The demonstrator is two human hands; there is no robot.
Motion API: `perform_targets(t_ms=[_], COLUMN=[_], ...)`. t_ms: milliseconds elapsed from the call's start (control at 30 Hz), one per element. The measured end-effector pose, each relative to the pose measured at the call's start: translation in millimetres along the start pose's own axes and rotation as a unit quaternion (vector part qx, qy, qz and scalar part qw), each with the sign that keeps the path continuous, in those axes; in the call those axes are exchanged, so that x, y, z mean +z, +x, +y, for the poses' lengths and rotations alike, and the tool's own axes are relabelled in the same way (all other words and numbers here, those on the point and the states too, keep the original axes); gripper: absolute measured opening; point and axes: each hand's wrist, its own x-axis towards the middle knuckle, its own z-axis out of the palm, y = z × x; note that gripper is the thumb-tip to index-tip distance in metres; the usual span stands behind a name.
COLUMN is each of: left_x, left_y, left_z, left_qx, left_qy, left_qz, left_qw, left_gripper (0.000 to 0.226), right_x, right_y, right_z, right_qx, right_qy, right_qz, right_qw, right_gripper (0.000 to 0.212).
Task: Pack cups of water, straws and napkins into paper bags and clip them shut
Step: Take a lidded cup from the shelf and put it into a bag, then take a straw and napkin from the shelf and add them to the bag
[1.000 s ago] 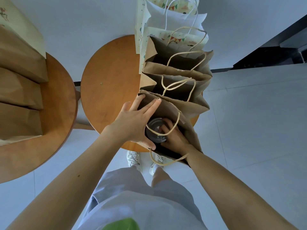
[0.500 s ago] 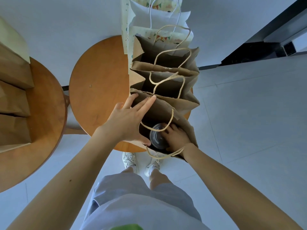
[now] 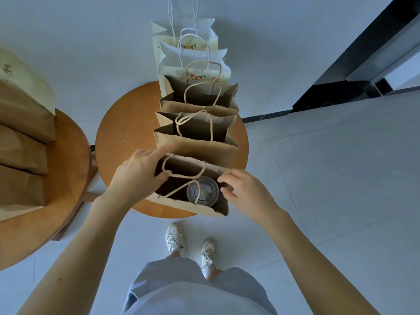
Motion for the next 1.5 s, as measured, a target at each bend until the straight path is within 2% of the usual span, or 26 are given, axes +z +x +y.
perform_targets(t_ms=[133,300,467,667,733,867,1067,1233,1333,1500], left_x=[4,7,0,-13,-20,-39,-65,-86,-96,-122], left_y=[-22,-53,-90,-139,-162,-225,-366,-459,-490,-533], left_z=[22,44,56,45,33,-9,-92,-161,-194,-287], left_qx=[-0.016,-0.054,-0.097,-0.135,-0.152,-0.202,-0.284,-0.349,-0.374,-0.427], left_qy=[-0.004,-0.030,-0.069,-0.121,-0.134,-0.136,-0.111,-0.110,-0.129,-0.117], left_qz=[0.034,0.089,0.150,0.171,0.188,0.217,0.260,0.315,0.339,0.368], left_qw=[0.999,0.994,0.982,0.968,0.961,0.945,0.916,0.876,0.854,0.818], left_gripper=[0.051,0.044,0.040,0.043,0.043,0.042,0.040,0.037,0.035,0.036], right_x=[-5,-8,-17,-28,-25,5,85,146,171,223], right_y=[-22,-38,-49,-52,-51,-42,-41,-38,-28,14], right_z=[4,0,-20,-75,-105,-179,-328,-442,-490,-598], right_qx=[0.010,-0.002,-0.053,-0.137,-0.162,-0.212,-0.296,-0.341,-0.355,-0.407], right_qy=[0.061,0.116,0.163,0.184,0.181,0.151,0.169,0.164,0.164,0.135], right_qz=[0.067,0.095,0.114,0.117,0.097,-0.002,-0.096,-0.135,-0.148,-0.173], right_qw=[0.996,0.989,0.979,0.966,0.965,0.965,0.935,0.916,0.908,0.887], right_gripper=[0.023,0.020,0.016,0.015,0.015,0.016,0.016,0.015,0.014,0.017])
